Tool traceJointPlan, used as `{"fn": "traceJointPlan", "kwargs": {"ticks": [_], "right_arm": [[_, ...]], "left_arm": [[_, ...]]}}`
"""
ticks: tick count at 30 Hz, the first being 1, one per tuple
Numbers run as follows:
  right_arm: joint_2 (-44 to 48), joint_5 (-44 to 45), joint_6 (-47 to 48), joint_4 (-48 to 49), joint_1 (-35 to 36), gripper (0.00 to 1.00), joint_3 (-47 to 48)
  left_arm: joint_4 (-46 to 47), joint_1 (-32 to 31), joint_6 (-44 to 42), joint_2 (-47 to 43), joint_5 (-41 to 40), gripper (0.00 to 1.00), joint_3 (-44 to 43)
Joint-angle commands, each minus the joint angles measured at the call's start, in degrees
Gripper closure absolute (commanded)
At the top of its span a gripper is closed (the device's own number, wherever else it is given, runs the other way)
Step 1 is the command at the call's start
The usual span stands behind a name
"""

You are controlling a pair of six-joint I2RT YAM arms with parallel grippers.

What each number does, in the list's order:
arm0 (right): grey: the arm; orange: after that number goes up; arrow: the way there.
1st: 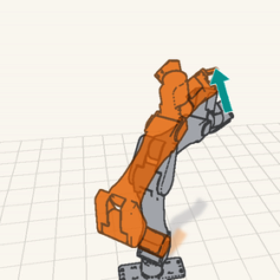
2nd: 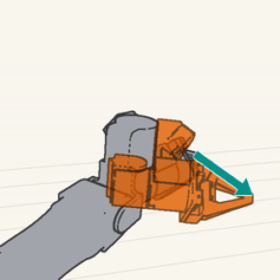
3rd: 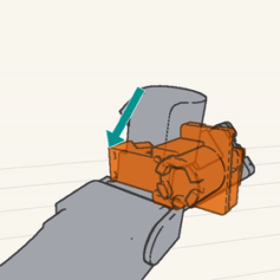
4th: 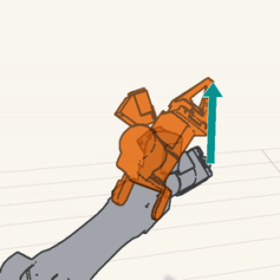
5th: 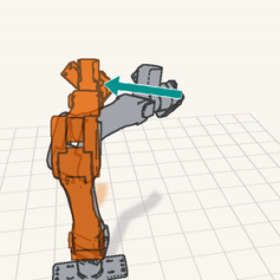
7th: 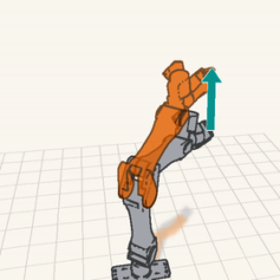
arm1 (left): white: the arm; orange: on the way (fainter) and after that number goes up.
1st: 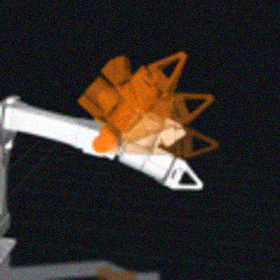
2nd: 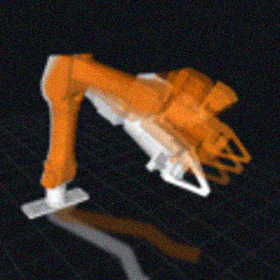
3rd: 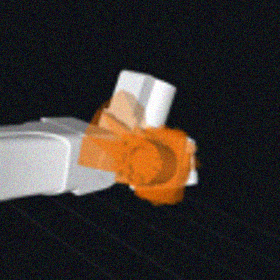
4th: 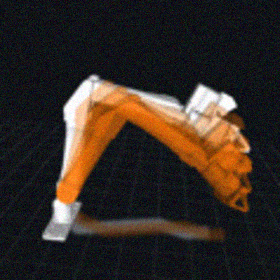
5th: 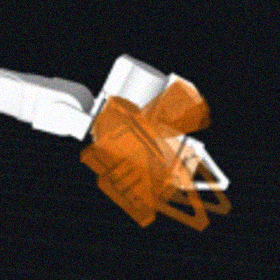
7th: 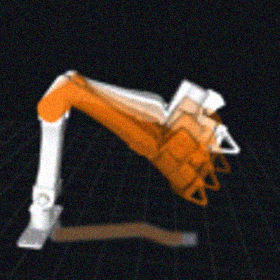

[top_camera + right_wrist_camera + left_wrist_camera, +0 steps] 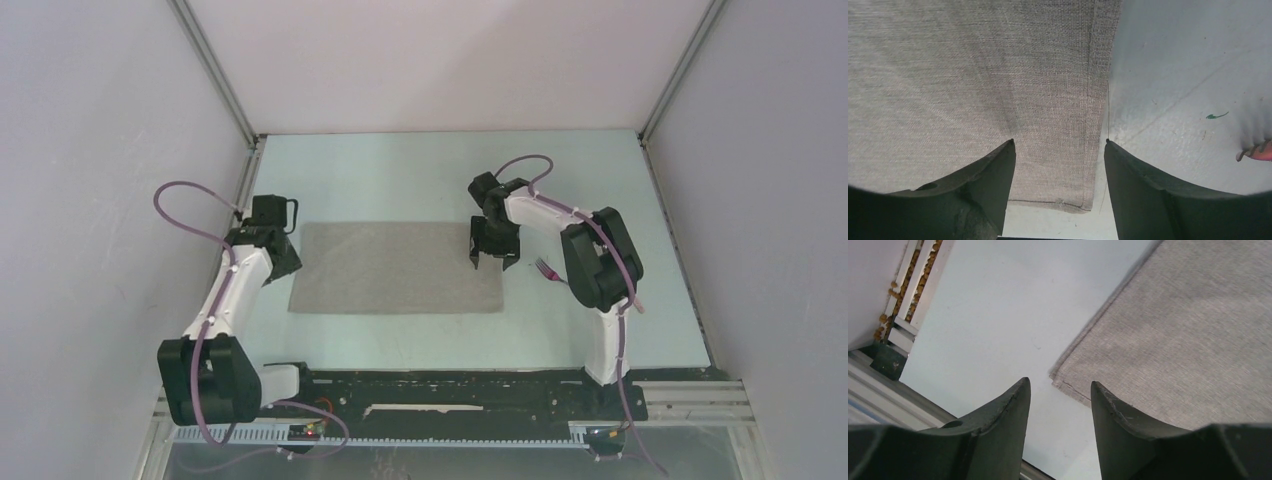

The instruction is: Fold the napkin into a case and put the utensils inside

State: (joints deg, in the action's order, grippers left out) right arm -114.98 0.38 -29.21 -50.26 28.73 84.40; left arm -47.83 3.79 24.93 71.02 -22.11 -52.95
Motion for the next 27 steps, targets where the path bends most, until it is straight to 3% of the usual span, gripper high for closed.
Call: {"fn": "traceJointPlan", "kwargs": {"ticks": [1, 7, 18, 20, 27], "right_arm": [[-2.28, 4.47, -2.19, -4.53, 0.88, 0.26, 3.24], [-3.81, 2.35, -3.12, -3.8, 0.46, 0.24, 2.4], [-7.04, 1.63, -3.11, -1.24, -0.03, 0.38, 2.44], [-7.76, 1.87, -2.59, -0.97, -0.07, 0.47, 2.48], [-5.21, 3.6, 1.03, 1.64, -0.65, 0.95, 0.86]], "left_arm": [[2.04, -3.04, -0.97, -2.7, 0.76, 0.45, -0.09], [2.6, -3.29, -1.24, -4.81, 2.49, 0.45, -0.09], [2.92, -3.29, -1.39, -7.42, 3.06, 0.44, 0.26], [2.98, -3.33, -1.38, -7.69, 3.03, 0.44, 0.22], [2.9, -3.33, -1.37, -7.79, 2.19, 0.44, 0.24]]}}
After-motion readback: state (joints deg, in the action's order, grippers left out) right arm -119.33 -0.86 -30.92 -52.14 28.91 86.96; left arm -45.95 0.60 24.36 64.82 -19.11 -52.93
